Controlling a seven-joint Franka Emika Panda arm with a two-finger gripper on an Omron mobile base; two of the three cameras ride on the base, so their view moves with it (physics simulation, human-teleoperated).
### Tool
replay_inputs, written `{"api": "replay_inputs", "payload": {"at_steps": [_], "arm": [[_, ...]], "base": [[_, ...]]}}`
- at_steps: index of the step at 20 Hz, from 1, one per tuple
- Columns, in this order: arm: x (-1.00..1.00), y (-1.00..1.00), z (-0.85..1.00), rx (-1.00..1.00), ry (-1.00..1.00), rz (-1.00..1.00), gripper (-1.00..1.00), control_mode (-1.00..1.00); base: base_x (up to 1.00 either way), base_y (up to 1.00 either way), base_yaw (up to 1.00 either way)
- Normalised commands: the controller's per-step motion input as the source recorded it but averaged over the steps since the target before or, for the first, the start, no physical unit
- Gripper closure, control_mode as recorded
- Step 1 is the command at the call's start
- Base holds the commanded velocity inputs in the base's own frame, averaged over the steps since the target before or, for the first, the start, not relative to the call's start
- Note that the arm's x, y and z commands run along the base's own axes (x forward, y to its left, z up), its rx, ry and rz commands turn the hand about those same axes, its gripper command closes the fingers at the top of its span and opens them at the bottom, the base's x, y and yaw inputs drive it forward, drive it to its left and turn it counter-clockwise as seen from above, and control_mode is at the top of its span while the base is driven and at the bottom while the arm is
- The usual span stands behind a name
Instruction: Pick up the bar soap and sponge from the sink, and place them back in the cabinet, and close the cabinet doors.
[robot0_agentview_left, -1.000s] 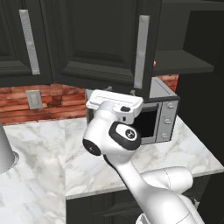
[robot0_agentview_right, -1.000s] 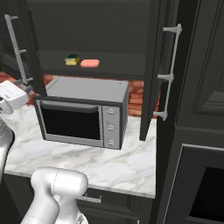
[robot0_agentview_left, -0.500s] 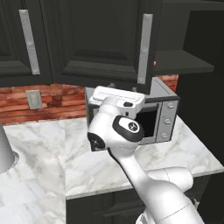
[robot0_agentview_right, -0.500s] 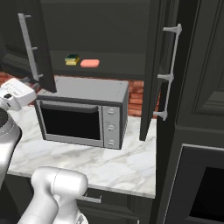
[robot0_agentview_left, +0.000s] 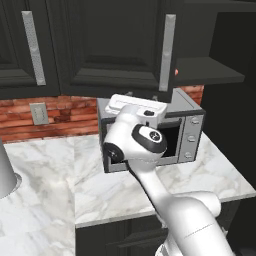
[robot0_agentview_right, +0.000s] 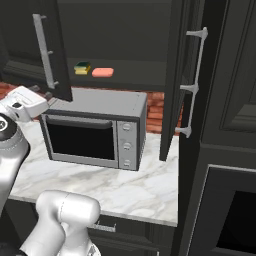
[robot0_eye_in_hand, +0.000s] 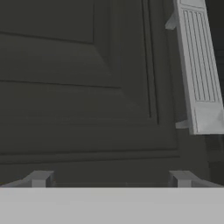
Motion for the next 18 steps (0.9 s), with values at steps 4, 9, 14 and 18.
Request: {"api": "replay_inputs", "payload": {"at_steps": [4,9,14,18], "arm": [[0.21,-0.29,0.07,0.02,0.04,0.00,-1.00,-1.00],[0.19,-0.25,0.04,0.01,0.03,0.00,-1.00,-1.00],[0.19,-0.24,0.00,0.00,0.00,0.01,-1.00,-1.00],[0.31,-0.25,0.00,0.00,0.00,0.06,-1.00,-1.00]], "base": [[0.00,0.00,0.00],[0.00,0.00,0.00],[0.00,0.00,0.00],[0.00,0.00,0.00]]}}
